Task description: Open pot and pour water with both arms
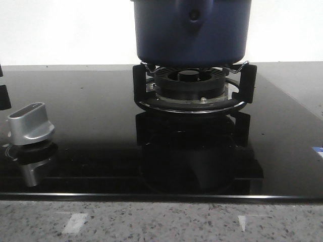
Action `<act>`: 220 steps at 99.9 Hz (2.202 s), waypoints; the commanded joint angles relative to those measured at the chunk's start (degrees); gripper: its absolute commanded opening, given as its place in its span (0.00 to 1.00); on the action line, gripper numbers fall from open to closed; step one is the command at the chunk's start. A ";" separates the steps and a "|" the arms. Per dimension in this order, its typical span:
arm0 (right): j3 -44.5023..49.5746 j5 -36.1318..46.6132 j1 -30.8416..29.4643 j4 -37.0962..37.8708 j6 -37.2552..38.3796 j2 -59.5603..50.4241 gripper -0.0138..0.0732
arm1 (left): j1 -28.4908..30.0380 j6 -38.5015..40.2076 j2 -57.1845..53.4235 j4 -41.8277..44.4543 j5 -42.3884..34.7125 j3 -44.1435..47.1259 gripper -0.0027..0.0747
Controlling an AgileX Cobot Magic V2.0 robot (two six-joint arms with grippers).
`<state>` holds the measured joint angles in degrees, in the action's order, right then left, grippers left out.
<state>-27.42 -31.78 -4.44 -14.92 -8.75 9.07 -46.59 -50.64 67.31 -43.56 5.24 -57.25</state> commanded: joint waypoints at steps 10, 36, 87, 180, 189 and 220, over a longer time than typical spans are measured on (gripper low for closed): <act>-2.02 5.07 0.10 0.23 -0.72 1.18 0.63 | -0.48 -0.13 -1.10 -0.60 -3.64 -2.08 0.58; -2.02 5.07 0.10 0.23 -0.72 1.18 0.63 | -0.48 -0.33 -1.10 2.40 -3.04 -2.08 0.58; -2.02 5.07 0.10 0.23 -0.72 1.18 0.63 | -1.05 -4.70 -1.10 10.56 2.03 -1.84 0.58; -2.02 5.07 0.10 0.23 -0.72 1.18 0.63 | 13.20 113.95 2.82 109.68 -34.89 -1.84 0.58; -2.02 5.07 0.10 0.23 -0.72 1.18 0.63 | 18.73 113.95 4.45 108.32 -42.19 -1.84 0.58; -2.02 5.07 0.10 0.23 -0.72 1.18 0.63 | 23.52 114.79 10.33 111.77 -51.59 -2.17 0.58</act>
<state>-27.42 -31.65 -4.44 -14.81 -8.77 9.12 -23.28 63.46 77.80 68.87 -42.23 -57.37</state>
